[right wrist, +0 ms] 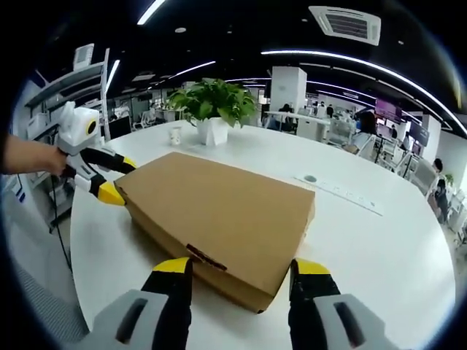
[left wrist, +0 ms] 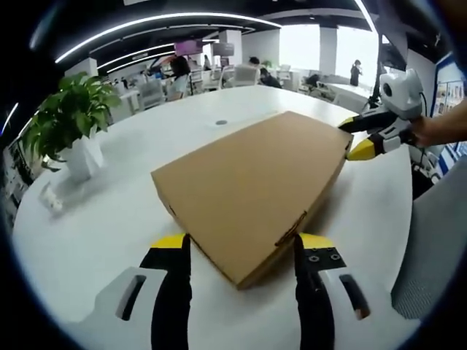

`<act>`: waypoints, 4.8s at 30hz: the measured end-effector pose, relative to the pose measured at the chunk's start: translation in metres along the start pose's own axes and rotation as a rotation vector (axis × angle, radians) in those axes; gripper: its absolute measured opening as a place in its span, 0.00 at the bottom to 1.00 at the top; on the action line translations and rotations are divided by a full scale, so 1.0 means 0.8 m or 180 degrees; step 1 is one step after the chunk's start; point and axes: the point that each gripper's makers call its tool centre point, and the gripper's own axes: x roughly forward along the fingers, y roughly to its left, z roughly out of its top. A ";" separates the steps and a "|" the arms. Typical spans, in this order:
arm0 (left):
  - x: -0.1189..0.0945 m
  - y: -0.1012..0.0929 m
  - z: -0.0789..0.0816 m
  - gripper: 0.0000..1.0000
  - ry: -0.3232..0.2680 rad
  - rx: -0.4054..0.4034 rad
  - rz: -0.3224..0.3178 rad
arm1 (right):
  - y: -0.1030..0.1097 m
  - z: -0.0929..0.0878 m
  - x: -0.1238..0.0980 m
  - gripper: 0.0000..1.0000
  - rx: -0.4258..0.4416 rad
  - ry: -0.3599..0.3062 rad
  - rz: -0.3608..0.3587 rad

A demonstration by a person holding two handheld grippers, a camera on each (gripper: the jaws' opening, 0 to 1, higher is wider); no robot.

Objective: Operate the shoe box by opening the lid, removing the specified soft item, and placing it in the target area until the item is outside and the box remains undamaged.

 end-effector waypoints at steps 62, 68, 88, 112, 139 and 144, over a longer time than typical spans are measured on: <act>-0.054 0.061 -0.047 0.56 0.0222 0.0144 -0.0183 | 0.102 0.008 0.010 0.50 0.0120 0.0069 -0.0245; -0.061 0.063 -0.052 0.56 0.0230 0.0140 -0.0175 | 0.111 0.009 0.012 0.49 0.0112 0.0072 -0.0227; -0.070 0.069 -0.059 0.56 0.0201 0.0124 -0.0149 | 0.122 0.010 0.012 0.49 0.0075 0.0046 -0.0183; -0.073 0.065 -0.059 0.55 0.0236 0.0041 -0.0102 | 0.121 0.015 0.007 0.48 0.0092 0.0031 -0.0145; -0.083 0.063 -0.052 0.54 0.0316 -0.0013 -0.0060 | 0.123 0.027 -0.003 0.47 0.0199 -0.0053 -0.0098; -0.086 0.063 -0.048 0.54 0.0291 -0.0040 -0.0054 | 0.123 0.031 -0.004 0.47 0.0217 -0.0077 -0.0087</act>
